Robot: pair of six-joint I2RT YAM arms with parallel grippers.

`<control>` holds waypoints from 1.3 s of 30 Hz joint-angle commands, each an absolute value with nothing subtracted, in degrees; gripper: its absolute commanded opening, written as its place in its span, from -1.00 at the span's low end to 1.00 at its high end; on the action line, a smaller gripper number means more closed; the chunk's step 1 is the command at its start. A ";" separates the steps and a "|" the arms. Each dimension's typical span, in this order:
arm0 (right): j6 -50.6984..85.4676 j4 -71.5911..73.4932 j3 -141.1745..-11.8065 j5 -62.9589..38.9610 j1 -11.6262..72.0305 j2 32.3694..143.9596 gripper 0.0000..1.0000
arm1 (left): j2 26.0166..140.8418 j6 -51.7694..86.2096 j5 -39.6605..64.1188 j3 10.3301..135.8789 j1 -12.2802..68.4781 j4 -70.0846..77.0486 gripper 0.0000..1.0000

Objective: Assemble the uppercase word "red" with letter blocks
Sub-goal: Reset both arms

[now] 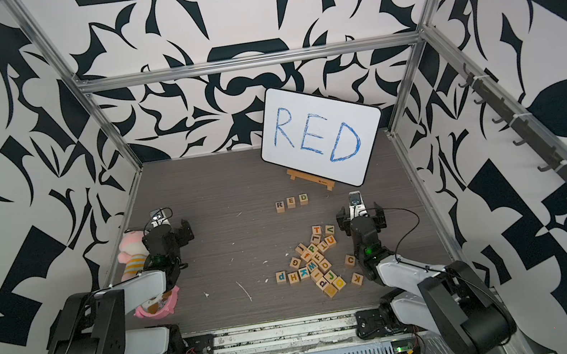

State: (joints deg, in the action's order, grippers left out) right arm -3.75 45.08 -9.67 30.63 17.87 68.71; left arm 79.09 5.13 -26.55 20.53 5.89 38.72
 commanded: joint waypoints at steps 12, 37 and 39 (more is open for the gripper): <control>-4.80 65.83 -12.74 26.89 14.85 85.87 0.99 | 88.76 5.02 -14.79 20.60 -0.57 53.36 0.99; 1.78 54.92 -19.50 26.20 9.08 89.48 0.99 | 88.46 4.10 -8.28 21.21 -1.76 51.48 0.99; 1.79 55.01 -19.33 26.19 9.05 89.39 0.99 | 88.37 4.13 -8.35 21.09 -1.74 51.60 0.99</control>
State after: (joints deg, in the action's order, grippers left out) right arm 0.32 55.07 -18.22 25.34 9.19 90.78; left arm 88.58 4.47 -9.06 20.64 -1.52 51.33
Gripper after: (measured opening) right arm 0.993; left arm 0.995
